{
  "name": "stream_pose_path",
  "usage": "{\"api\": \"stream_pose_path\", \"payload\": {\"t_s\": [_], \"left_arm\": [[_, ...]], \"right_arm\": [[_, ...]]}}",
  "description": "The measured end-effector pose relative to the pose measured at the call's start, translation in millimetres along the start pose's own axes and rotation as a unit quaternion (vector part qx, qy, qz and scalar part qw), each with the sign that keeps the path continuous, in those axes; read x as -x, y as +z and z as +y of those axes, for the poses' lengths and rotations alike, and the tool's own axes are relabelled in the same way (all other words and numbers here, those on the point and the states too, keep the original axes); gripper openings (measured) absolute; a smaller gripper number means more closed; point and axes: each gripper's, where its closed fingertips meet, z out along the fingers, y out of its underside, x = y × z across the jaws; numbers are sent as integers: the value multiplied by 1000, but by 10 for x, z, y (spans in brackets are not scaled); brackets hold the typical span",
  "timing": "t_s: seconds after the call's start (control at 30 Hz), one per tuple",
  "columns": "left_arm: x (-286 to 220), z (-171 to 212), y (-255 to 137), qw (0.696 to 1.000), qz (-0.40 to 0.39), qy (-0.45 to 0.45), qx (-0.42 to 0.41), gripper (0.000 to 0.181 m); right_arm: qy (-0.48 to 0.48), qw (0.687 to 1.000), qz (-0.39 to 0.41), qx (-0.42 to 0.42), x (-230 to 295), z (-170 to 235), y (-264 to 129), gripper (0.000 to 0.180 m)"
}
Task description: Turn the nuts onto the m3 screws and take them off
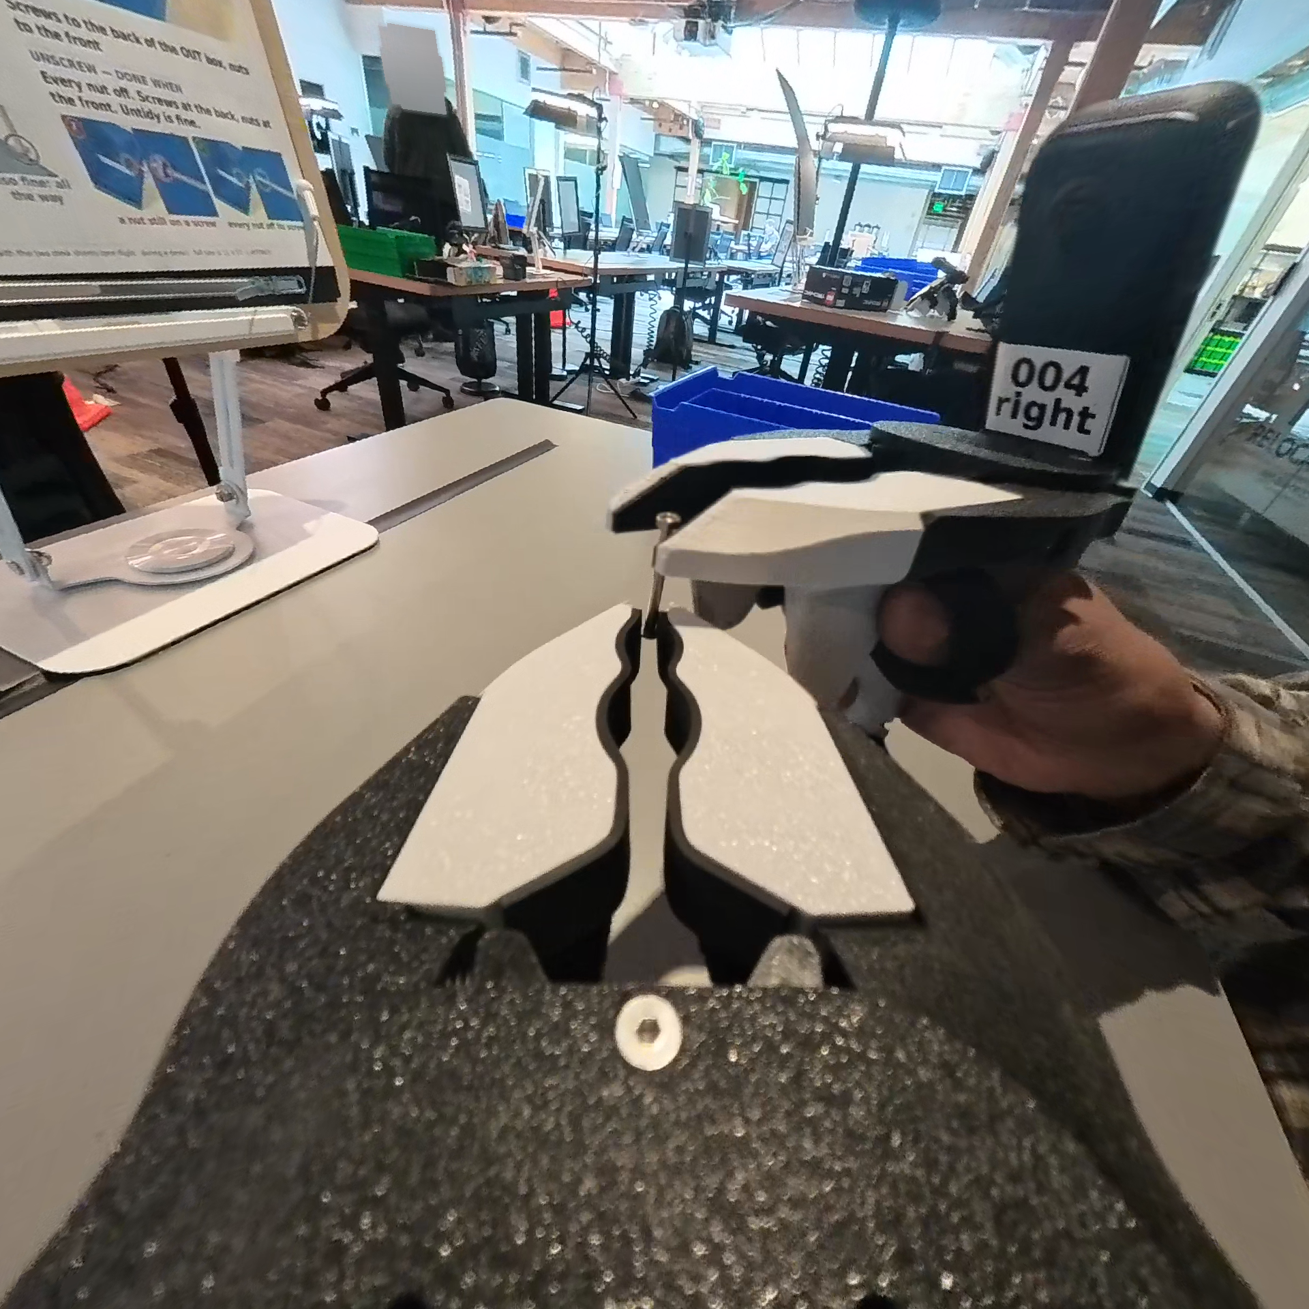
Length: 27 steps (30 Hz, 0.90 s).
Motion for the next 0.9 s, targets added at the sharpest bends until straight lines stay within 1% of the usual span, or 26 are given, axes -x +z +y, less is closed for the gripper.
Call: {"api": "stream_pose_path", "payload": {"t_s": [0.13,0.2,0.23,0.3,0.37,0.5,0.53,0.67,0.77,0.9], "left_arm": [[9,-15,-12,1000,-1,-1,-3,4],[3,-18,-12,1000,1,-1,-3,4],[3,-22,-15,1000,1,-1,-4,4],[11,-22,-18,1000,0,-1,-4,4],[16,-20,-18,1000,0,-2,-4,4],[0,-18,-8,1000,2,1,-4,3],[-4,-18,-7,1000,3,2,-4,3],[-40,-28,-7,1000,16,7,-4,4],[-95,-59,-19,999,41,4,-11,4],[-188,-106,-53,996,90,-3,-23,3]], "right_arm": [[-10,1000,8,12,-9,37,39,10],[-9,1000,-2,8,10,33,45,6],[-10,1000,-4,5,9,29,43,8],[-9,1000,-1,1,-13,17,34,23],[-16,1000,-3,-3,-5,-5,26,26],[-31,999,-12,1,41,-13,48,14],[-33,999,-15,2,48,-5,50,6],[-44,999,-25,2,30,-16,32,5],[-52,996,-74,5,73,-43,11,4],[-67,978,-197,11,201,-92,-41,4]]}}
